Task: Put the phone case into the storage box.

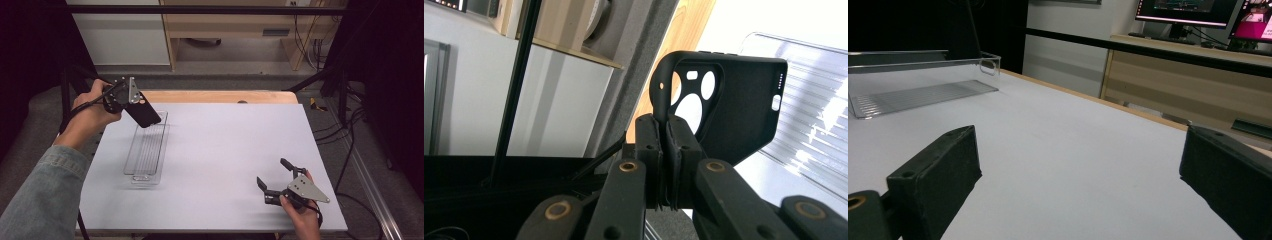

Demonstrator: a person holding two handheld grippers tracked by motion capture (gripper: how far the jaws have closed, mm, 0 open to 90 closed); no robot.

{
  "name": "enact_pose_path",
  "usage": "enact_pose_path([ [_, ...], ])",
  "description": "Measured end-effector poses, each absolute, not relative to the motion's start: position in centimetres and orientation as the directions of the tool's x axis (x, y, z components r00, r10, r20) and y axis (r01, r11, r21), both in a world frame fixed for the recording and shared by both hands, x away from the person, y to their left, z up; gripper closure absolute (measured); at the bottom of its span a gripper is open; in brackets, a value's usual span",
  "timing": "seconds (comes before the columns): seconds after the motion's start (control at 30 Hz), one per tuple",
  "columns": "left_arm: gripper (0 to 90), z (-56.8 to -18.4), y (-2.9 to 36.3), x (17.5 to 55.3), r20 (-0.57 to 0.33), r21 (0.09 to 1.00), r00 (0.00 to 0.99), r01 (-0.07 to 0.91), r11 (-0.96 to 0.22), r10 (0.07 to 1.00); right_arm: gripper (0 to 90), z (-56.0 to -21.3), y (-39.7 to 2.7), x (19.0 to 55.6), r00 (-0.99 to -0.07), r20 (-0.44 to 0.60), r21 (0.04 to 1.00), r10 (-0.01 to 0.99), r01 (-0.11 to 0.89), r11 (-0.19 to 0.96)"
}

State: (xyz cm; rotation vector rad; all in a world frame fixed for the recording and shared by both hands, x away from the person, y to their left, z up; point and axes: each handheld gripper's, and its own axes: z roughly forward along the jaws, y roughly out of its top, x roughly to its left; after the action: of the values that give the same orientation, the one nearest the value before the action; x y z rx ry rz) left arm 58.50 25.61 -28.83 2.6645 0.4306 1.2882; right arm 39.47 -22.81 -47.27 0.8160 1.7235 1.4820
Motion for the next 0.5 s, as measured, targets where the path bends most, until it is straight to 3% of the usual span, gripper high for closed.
enact_pose_path([
  [0.5, 85.4, -30.3, 24.0, 60.3, 0.751, 0.203, 0.606, 0.166, -0.965, 0.262, 3.5, -47.3, -22.8, 39.6, -0.551, -0.110, 0.990, 0.827, 0.017, 0.142],
])
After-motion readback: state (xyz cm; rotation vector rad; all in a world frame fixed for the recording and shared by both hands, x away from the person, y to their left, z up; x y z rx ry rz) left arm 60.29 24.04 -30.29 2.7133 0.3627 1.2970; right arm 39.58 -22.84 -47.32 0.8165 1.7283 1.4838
